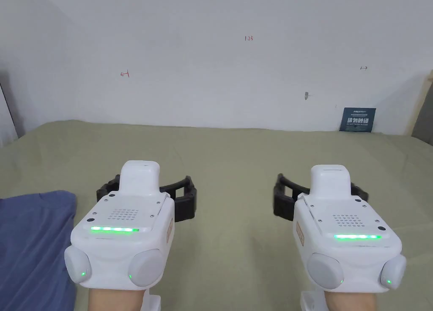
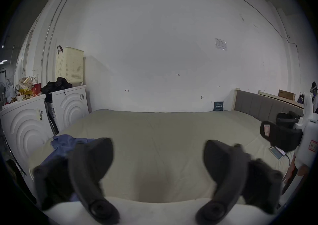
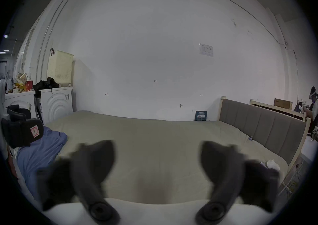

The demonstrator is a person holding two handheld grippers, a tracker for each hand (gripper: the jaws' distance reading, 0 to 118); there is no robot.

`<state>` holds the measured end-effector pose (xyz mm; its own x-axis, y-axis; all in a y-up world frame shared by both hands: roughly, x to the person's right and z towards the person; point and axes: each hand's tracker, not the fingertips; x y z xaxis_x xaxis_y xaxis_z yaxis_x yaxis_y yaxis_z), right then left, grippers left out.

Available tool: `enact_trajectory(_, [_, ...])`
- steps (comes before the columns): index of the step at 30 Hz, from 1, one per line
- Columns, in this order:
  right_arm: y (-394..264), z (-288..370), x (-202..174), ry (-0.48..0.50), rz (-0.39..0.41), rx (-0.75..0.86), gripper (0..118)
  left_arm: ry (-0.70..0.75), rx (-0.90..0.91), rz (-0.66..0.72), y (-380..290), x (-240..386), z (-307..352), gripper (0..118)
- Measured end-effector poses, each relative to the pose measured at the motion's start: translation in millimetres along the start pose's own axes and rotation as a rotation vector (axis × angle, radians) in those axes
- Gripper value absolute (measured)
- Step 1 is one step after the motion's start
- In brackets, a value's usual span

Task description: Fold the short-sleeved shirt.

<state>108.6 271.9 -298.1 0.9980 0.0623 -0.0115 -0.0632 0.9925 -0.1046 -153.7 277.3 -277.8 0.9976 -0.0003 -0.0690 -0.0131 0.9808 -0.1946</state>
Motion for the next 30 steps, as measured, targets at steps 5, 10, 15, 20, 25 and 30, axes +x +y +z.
enact_trajectory(5, [-6,-9,7,-0.009,-0.017,-0.039,0,0.016,-0.013,0.018,-4,-5,-3,0])
enact_trajectory(10, [-12,-9,8,-0.026,0.01,-0.03,0,0.014,-0.035,0.018,-5,-4,-5,0])
enact_trajectory(15, [-10,-13,1,-0.019,0.018,-0.033,0,0.035,-0.039,0.017,-5,-12,-5,0])
enact_trajectory(20, [-3,-26,-32,0.056,0.036,-0.043,0,0.127,-0.038,0.019,-2,-51,0,0])
enact_trajectory(25, [2,-37,-109,0.245,0.039,-0.032,0,0.299,-0.032,0.046,2,-120,19,0])
enact_trajectory(30, [9,-39,-200,0.454,0.042,-0.029,0,0.476,-0.054,0.074,1,-201,60,0])
